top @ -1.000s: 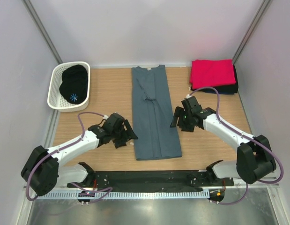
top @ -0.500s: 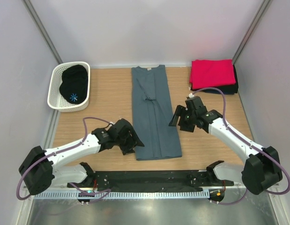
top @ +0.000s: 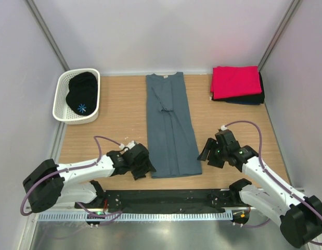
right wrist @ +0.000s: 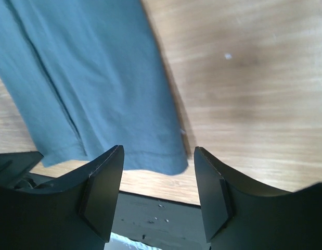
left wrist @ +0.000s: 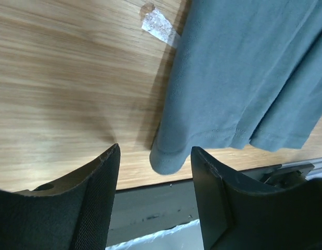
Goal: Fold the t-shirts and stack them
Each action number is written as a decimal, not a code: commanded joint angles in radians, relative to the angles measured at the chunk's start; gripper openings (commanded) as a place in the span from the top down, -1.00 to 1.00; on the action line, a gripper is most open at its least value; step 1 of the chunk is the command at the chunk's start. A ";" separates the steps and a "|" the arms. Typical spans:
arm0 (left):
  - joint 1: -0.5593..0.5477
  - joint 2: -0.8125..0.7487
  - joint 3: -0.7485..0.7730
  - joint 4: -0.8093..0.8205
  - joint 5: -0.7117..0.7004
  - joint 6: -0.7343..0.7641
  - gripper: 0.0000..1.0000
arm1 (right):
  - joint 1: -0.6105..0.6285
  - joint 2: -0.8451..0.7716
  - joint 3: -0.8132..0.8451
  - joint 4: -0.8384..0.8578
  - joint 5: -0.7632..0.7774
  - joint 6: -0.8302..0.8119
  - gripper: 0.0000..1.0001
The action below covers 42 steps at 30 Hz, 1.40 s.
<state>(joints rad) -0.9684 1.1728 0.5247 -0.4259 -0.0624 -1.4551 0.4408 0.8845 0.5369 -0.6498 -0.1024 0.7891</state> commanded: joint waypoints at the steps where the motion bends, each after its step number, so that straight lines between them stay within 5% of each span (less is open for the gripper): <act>1: -0.032 0.033 0.012 0.088 -0.048 0.004 -0.15 | -0.004 -0.054 -0.064 -0.014 -0.040 0.058 -0.23; 16: -0.087 0.128 0.037 0.113 -0.097 -0.036 -0.08 | -0.002 -0.042 -0.135 0.015 -0.100 0.032 -0.05; 31: -0.087 0.123 0.041 -0.060 -0.111 -0.073 -0.02 | -0.004 -0.010 -0.161 0.078 -0.140 0.070 -0.05; 42: -0.087 0.159 0.052 -0.070 -0.093 -0.041 0.36 | -0.004 0.021 -0.181 0.117 -0.143 0.078 -0.02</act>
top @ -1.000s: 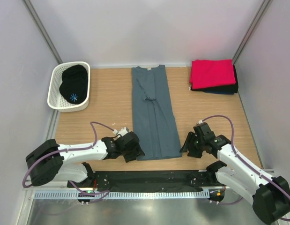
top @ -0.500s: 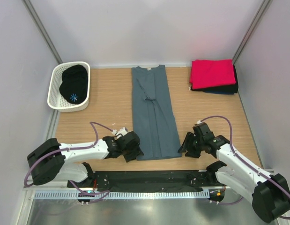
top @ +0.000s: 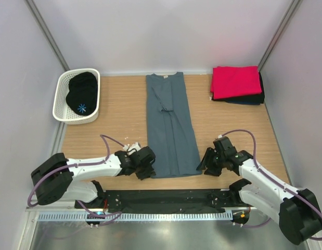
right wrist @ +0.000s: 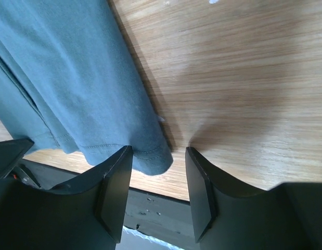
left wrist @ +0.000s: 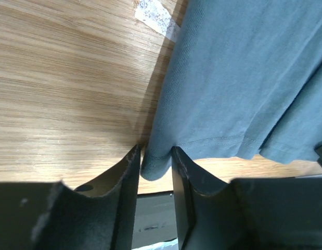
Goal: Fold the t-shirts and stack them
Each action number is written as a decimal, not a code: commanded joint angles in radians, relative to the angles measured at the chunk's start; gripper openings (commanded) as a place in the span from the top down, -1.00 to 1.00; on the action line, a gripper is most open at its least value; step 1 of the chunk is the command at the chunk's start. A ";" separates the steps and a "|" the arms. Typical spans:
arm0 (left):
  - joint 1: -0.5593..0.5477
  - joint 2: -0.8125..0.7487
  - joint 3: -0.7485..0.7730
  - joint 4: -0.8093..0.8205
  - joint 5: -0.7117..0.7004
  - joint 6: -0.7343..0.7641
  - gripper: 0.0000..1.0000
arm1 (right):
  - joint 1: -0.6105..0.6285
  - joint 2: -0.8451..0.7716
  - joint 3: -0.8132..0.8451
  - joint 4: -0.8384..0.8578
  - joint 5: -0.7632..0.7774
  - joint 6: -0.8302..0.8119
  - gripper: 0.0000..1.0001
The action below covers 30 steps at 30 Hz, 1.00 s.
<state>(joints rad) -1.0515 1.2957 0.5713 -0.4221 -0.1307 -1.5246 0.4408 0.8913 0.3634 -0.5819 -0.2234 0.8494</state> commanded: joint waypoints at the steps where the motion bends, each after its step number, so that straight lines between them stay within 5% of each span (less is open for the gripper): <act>1: -0.004 0.042 0.010 -0.076 -0.021 0.030 0.43 | -0.004 0.032 -0.003 0.053 -0.025 0.017 -0.01; 7: -0.004 0.086 0.025 -0.075 -0.012 0.040 0.68 | -0.004 0.089 0.023 0.054 -0.025 -0.001 0.27; 10: -0.004 0.096 0.036 -0.086 -0.004 0.044 0.99 | -0.004 0.104 0.022 0.051 -0.031 -0.003 0.56; 14: -0.004 0.076 0.052 -0.135 -0.015 0.046 0.99 | -0.004 0.110 0.028 0.037 -0.039 -0.010 0.98; 30: 0.063 -0.009 0.056 -0.238 0.017 0.172 0.99 | 0.027 -0.090 -0.032 0.028 -0.045 0.129 0.98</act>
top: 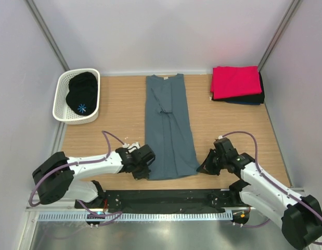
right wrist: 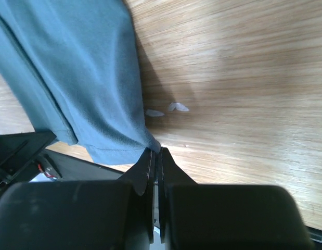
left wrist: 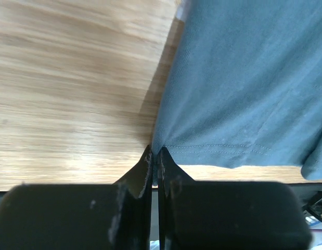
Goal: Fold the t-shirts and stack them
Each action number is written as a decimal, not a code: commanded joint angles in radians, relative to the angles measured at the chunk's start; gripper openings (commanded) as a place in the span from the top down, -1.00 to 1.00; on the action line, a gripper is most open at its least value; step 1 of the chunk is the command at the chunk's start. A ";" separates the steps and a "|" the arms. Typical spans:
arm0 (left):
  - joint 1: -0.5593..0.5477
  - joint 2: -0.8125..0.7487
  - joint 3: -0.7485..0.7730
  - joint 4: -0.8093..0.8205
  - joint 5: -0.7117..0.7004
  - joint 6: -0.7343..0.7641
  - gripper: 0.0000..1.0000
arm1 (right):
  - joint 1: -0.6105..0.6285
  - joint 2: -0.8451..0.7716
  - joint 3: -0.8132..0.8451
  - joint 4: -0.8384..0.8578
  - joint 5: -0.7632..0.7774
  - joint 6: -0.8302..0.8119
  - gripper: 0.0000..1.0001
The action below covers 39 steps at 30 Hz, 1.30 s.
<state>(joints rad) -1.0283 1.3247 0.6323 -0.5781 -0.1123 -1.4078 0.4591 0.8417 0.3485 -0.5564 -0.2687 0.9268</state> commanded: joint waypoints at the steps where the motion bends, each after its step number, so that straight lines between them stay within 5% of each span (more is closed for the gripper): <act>1: 0.049 -0.045 -0.009 -0.075 0.002 0.061 1.00 | 0.009 -0.053 -0.017 0.006 0.003 0.052 0.98; 18: 0.246 -0.062 0.286 -0.178 -0.024 0.302 1.00 | 0.009 0.325 0.435 0.029 0.052 -0.163 0.98; 29: 0.401 0.155 0.550 -0.126 -0.038 0.480 1.00 | 0.003 0.571 0.685 0.090 0.123 -0.258 0.98; 39: 0.467 0.332 0.624 -0.036 -0.009 0.524 0.99 | -0.057 0.757 0.823 0.156 0.125 -0.328 0.97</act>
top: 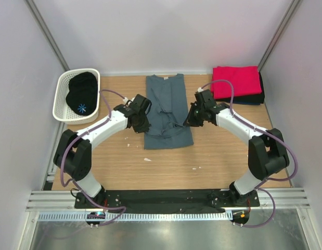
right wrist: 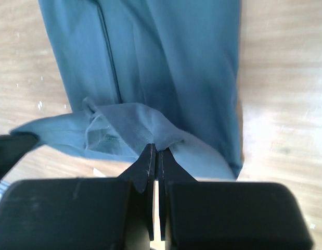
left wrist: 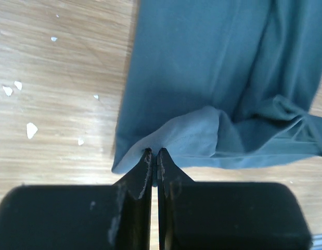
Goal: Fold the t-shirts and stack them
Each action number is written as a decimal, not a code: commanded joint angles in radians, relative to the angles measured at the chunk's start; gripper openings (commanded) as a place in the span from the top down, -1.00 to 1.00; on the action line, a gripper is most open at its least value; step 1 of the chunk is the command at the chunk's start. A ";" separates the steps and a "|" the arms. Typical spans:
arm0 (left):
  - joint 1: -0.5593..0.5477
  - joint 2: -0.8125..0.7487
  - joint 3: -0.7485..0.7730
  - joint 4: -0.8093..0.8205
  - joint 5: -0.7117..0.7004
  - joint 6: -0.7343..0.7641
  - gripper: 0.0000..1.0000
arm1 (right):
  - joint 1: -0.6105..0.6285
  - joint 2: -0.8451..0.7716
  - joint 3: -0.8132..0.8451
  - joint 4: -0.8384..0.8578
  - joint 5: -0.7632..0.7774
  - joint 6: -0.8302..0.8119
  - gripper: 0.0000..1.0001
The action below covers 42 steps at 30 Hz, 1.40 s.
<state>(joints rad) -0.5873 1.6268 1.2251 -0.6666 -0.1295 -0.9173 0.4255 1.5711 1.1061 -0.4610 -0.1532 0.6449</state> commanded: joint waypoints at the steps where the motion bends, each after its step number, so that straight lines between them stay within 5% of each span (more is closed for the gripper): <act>1: 0.029 0.037 0.033 0.053 0.008 0.034 1.00 | -0.028 0.046 0.077 0.061 0.003 -0.047 0.98; 42: 0.139 0.355 0.350 0.075 0.013 0.138 0.99 | -0.091 0.302 0.285 0.116 -0.071 -0.080 0.98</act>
<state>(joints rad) -0.4557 1.9865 1.5352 -0.6071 -0.1028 -0.8013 0.3382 1.8927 1.3476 -0.3801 -0.2131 0.5774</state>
